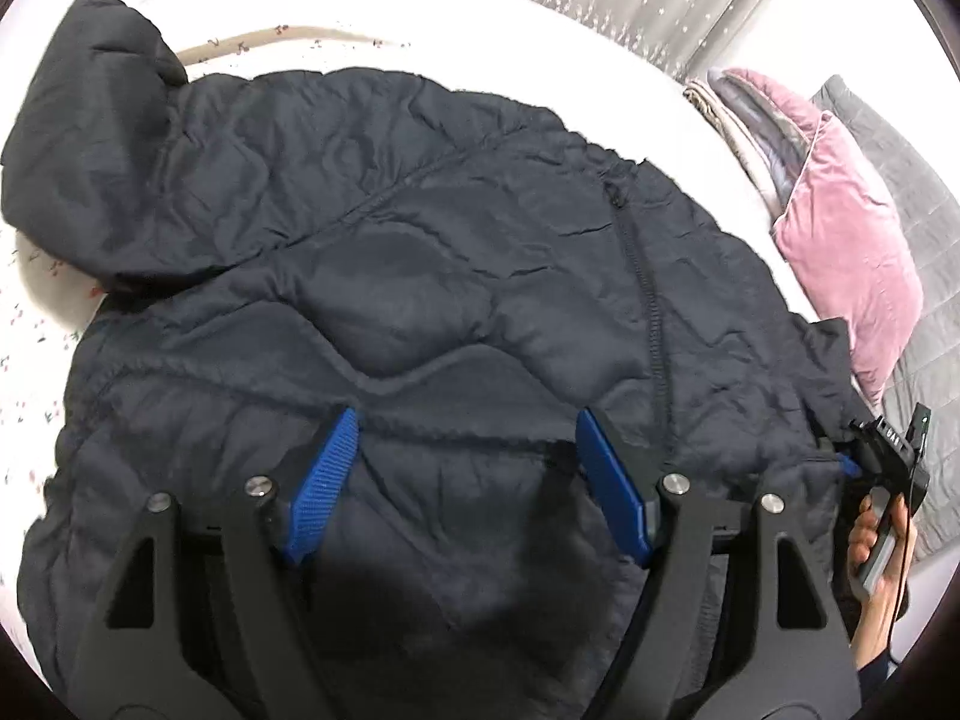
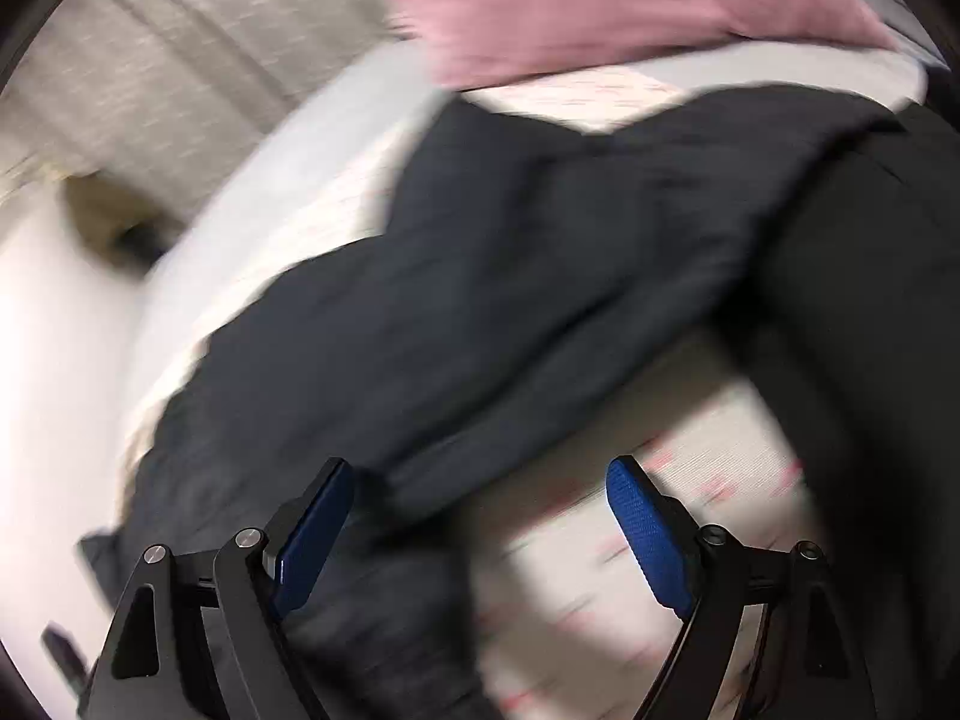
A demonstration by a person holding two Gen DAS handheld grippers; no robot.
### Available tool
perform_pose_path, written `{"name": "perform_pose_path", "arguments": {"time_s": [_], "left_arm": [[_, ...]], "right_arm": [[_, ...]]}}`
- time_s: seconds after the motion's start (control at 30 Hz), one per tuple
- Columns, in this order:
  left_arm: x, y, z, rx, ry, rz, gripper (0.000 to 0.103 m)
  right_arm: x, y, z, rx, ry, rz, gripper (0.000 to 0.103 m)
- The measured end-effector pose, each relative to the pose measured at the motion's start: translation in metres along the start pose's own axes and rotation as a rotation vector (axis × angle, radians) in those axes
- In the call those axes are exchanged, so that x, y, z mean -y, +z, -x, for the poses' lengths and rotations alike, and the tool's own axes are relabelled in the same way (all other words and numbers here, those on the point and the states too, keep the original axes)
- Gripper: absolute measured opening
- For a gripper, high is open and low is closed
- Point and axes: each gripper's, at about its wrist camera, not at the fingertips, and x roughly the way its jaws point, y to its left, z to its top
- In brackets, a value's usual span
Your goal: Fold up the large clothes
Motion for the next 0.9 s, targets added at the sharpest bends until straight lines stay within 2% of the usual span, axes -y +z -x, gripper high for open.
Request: {"name": "perform_pose_path", "arguments": {"time_s": [0.1,0.17,0.2,0.23,0.27,0.37,0.43,0.53,0.6,0.67,0.7,0.77,0.8,0.9], "left_arm": [[-0.019,0.008,0.0,0.023,0.017,0.001,0.075],[-0.039,0.017,0.005,0.056,0.042,0.047,0.075],[-0.05,0.022,0.007,0.074,0.055,0.079,0.075],[-0.061,0.024,0.01,0.089,0.07,0.114,0.075],[-0.071,0.026,0.011,0.093,0.08,0.142,0.075],[-0.088,0.026,0.008,0.069,0.059,0.179,0.075],[-0.092,0.029,0.011,0.084,0.064,0.177,0.075],[-0.108,0.039,0.021,0.127,0.087,0.18,0.075],[-0.131,0.05,0.027,0.165,0.14,0.221,0.075],[-0.159,0.054,0.034,0.183,0.172,0.288,0.075],[-0.182,0.054,0.036,0.186,0.183,0.358,0.075],[-0.211,0.051,0.038,0.184,0.155,0.451,0.075],[-0.219,0.05,0.037,0.169,0.135,0.48,0.075],[-0.219,0.051,0.034,0.15,0.111,0.464,0.075]], "right_arm": [[0.021,0.018,-0.003,0.052,0.052,-0.083,0.087],[0.025,0.029,-0.005,0.106,0.126,-0.157,0.079],[0.022,0.029,-0.008,0.121,0.137,-0.163,0.051],[0.018,0.035,-0.008,0.139,0.097,-0.157,0.014],[0.009,0.037,-0.009,0.156,0.042,-0.141,0.007],[-0.026,0.038,0.009,0.313,-0.114,0.01,0.007],[-0.061,0.036,0.031,0.424,-0.219,0.148,0.006],[-0.087,0.035,0.059,0.549,-0.242,0.203,0.006],[-0.093,0.03,0.064,0.603,-0.262,0.218,0.005],[-0.104,0.032,0.046,0.609,-0.342,0.24,0.005],[-0.105,0.035,0.032,0.596,-0.374,0.241,0.005],[-0.084,0.042,0.022,0.542,-0.383,0.172,0.005],[-0.068,0.045,0.02,0.517,-0.369,0.092,0.005],[-0.052,0.052,0.025,0.531,-0.387,0.051,0.005]]}}
